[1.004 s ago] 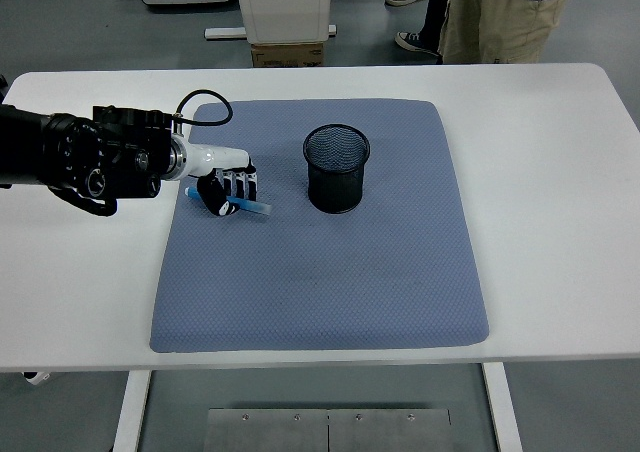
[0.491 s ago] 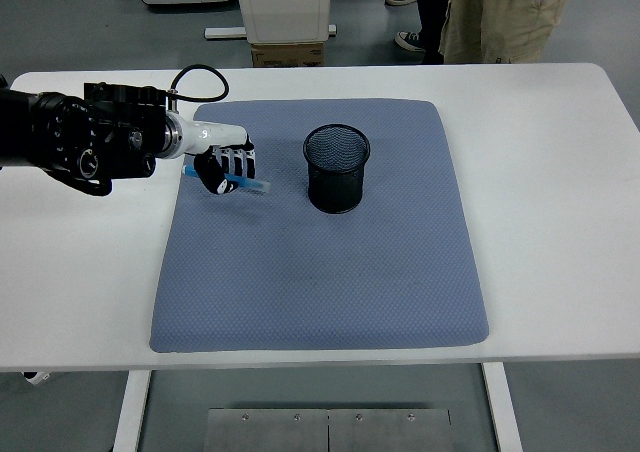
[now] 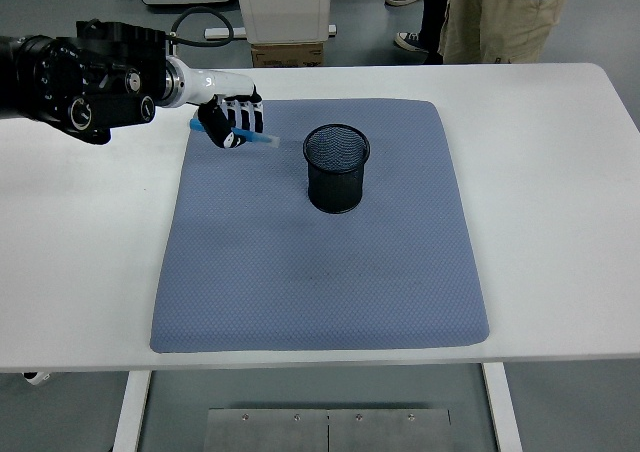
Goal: Left hand places marker in pen holder
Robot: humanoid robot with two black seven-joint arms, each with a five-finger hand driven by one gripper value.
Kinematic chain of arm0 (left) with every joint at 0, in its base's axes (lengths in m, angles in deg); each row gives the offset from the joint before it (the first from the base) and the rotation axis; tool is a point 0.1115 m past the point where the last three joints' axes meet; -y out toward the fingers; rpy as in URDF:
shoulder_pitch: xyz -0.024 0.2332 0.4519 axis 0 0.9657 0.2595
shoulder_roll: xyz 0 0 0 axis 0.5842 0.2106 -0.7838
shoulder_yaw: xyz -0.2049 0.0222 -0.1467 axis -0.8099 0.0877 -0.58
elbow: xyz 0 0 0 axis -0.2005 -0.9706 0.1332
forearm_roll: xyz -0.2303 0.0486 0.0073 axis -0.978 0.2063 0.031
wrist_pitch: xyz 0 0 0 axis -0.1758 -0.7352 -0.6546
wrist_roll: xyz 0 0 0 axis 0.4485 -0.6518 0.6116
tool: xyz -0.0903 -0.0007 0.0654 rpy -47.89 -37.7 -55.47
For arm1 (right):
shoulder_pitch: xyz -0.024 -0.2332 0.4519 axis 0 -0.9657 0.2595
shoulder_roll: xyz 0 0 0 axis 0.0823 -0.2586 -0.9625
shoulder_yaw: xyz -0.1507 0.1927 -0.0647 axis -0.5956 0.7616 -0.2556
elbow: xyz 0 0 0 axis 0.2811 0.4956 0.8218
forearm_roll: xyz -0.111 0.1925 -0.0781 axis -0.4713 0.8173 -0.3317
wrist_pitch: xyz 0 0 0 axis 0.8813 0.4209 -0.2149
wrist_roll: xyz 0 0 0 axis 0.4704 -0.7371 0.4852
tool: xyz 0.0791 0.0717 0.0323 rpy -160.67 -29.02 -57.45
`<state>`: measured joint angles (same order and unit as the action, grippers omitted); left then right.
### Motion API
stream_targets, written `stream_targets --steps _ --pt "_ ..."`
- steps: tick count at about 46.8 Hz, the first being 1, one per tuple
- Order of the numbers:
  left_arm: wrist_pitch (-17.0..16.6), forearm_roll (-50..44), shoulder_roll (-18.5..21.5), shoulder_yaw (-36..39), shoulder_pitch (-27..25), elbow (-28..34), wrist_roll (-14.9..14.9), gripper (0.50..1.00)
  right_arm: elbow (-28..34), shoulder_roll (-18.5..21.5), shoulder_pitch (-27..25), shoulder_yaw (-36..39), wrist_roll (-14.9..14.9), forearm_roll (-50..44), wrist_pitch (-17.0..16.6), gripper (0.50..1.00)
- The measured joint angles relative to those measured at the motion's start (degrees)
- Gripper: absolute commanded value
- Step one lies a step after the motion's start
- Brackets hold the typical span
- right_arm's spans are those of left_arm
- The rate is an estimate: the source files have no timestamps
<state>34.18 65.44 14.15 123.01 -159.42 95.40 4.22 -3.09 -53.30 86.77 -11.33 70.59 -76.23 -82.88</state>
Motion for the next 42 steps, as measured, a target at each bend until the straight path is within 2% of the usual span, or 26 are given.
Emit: stream_targets --steps 15,26,42 --pt "0.36 -0.39 -0.09 -6.17 -1.5 -1.03 0.0 0.5 0.0 0.0 0.0 0.0 0.0 -0.02 0.0 1.0" --pt "0.27 -2.41 -1.28 -12.83 -0.22 -1.04 0.26 0.5 0.0 0.0 0.0 0.0 0.0 0.0 0.0 1.0" --pt "-0.25 -7.67 -3.08 -16.94 2.03 -0.92 0.54 0.5 0.0 0.0 0.0 0.0 0.0 0.0 0.0 1.0"
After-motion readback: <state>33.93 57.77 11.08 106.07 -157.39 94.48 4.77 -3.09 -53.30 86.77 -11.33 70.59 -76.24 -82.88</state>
